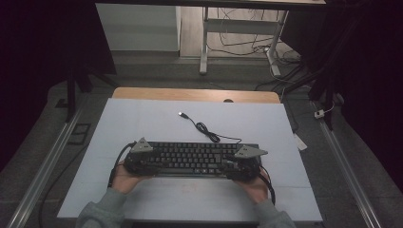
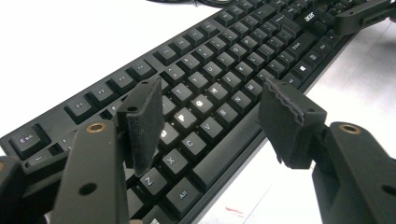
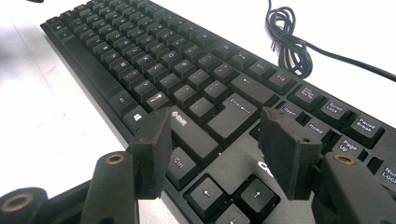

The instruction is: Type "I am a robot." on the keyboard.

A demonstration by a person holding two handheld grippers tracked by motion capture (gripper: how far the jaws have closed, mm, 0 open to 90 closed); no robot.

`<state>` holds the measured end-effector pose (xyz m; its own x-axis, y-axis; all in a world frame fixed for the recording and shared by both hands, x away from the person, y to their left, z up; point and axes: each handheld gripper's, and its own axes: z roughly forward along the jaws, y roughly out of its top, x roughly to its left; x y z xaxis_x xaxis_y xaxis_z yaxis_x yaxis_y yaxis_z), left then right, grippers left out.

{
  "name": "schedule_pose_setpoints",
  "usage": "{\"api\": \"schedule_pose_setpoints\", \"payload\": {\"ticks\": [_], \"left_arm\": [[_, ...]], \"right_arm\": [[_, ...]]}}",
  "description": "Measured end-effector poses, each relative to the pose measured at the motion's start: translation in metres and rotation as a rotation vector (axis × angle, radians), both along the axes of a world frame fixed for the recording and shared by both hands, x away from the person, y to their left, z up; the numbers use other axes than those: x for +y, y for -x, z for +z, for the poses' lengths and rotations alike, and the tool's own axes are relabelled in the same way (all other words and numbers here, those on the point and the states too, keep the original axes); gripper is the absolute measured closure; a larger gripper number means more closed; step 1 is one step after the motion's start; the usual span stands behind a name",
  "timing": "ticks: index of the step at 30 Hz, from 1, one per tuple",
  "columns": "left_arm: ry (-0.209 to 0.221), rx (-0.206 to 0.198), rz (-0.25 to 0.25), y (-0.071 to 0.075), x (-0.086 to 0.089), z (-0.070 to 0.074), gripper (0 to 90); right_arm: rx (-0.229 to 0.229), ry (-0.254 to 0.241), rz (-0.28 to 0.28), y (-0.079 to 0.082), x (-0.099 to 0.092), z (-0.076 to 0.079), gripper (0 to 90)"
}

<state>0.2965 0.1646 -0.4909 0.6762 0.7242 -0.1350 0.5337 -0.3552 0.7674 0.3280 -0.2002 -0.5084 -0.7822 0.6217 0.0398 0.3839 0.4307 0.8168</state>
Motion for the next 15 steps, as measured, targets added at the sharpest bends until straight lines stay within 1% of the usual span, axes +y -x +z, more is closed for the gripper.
{"api": "schedule_pose_setpoints", "payload": {"ticks": [10,15], "left_arm": [[-0.016,0.000,0.031,-0.0028,0.0067,-0.0023,38.8],[-0.027,-0.004,0.049,-0.0042,0.0104,-0.0037,40.6]], "right_arm": [[0.002,0.008,0.001,0.0000,0.0011,-0.0009,44.4],[0.003,0.010,0.003,-0.0002,0.0012,-0.0012,44.4]]}}
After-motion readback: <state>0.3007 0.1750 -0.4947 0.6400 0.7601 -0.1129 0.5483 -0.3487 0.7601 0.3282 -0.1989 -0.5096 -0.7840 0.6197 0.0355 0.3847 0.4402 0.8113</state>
